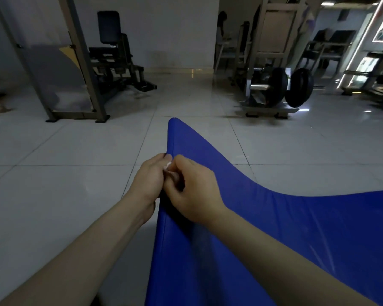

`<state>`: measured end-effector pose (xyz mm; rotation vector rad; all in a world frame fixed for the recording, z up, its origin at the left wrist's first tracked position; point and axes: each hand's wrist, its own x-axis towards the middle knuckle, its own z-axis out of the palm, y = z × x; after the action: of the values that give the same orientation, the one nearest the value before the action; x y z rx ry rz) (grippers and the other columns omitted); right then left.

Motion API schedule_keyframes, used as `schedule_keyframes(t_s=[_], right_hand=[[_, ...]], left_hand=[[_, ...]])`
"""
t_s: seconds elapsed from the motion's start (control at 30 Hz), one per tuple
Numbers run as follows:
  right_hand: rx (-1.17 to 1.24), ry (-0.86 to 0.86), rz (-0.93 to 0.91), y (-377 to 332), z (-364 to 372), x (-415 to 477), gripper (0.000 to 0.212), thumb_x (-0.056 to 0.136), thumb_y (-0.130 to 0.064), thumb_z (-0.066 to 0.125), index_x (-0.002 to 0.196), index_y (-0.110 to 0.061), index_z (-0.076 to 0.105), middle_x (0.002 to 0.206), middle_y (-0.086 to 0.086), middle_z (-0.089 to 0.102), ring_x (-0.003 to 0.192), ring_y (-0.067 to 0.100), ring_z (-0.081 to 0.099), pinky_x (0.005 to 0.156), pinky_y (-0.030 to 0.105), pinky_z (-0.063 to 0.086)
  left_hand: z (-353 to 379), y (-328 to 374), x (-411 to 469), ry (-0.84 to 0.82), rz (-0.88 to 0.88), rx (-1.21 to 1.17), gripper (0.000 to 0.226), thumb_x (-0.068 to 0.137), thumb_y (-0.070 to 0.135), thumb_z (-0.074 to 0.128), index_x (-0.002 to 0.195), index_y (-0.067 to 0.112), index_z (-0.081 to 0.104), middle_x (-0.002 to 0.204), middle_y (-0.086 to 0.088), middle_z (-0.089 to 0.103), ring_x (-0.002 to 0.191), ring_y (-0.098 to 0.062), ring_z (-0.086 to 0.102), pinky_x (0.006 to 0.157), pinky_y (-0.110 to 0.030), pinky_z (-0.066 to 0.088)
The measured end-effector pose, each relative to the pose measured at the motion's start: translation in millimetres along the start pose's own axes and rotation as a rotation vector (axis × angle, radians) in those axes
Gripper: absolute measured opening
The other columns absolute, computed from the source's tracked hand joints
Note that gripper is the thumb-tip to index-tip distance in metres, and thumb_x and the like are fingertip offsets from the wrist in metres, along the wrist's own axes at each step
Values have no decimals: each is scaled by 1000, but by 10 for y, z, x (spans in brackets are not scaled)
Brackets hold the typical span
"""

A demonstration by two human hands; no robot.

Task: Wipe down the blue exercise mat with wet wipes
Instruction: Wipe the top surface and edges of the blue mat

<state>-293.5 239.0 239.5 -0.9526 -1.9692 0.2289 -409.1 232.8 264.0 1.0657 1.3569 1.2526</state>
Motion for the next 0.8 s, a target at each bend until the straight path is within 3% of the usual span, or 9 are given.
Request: schedule_keyframes(t_s=[0.07,0.13,0.23,0.3,0.4,0.5,0.57,0.67,0.8], right_hand=[[-51,6,-14,147,-25,22,16,93,-29,57,84,-24,45,70,-16,47,59,8,48,54,24,45],[-17,33,130,365,-22,78,17,97,-32,55,85,-24,46,71,-15,49,63,7,50,57,21,43],[-19,26,432,802,-45,200,13,102,-32,54,94,-21,53,85,-11,53,70,7,53,65,30,48],[-30,6,500,935,-52,209,12,102,-29,54,95,-20,54,89,-6,54,71,10,54,65,33,49],[54,-25,426,679,-29,87,15,101,-25,55,88,-18,52,79,-5,54,64,10,49,57,27,42],[196,-91,224,219,-38,-170,23,96,-23,58,75,-26,49,68,-10,52,60,10,49,56,21,39],[126,-158,23,-4,-45,-370,30,92,-22,59,72,-32,39,68,-15,43,59,12,45,53,18,35],[40,-197,-191,-31,-27,-576,20,82,-20,59,77,-25,40,78,-14,34,57,10,32,46,25,32],[24,-146,-145,174,-48,-290,13,84,-25,54,80,-23,42,81,-12,38,60,11,37,48,30,39]], left_hand=[[3,-15,9,-2,22,27,30,105,20,45,90,3,65,80,-4,72,77,-19,65,76,-32,51],[7,-29,16,-15,8,22,32,108,23,43,101,9,71,91,-4,77,84,-18,70,78,-31,54],[10,-36,35,-8,-14,33,30,108,27,43,111,17,71,99,1,77,92,-18,73,80,-34,56],[16,-48,52,-8,-22,59,30,108,30,43,113,17,70,101,1,77,95,-20,73,85,-39,57],[7,-68,69,11,-64,63,33,104,35,46,115,12,66,105,-7,74,94,-25,70,83,-42,55],[-29,-68,100,37,-91,72,31,101,37,51,109,11,66,100,-7,74,87,-23,69,76,-38,51],[-51,-54,123,55,-79,97,25,101,29,52,107,10,67,100,-7,75,89,-23,70,74,-36,52],[-67,-53,132,51,-41,115,23,103,22,49,107,12,69,99,-5,76,92,-26,72,80,-39,58],[-44,-29,116,-21,26,104,26,104,18,46,113,18,71,103,0,77,99,-20,73,89,-38,56]])
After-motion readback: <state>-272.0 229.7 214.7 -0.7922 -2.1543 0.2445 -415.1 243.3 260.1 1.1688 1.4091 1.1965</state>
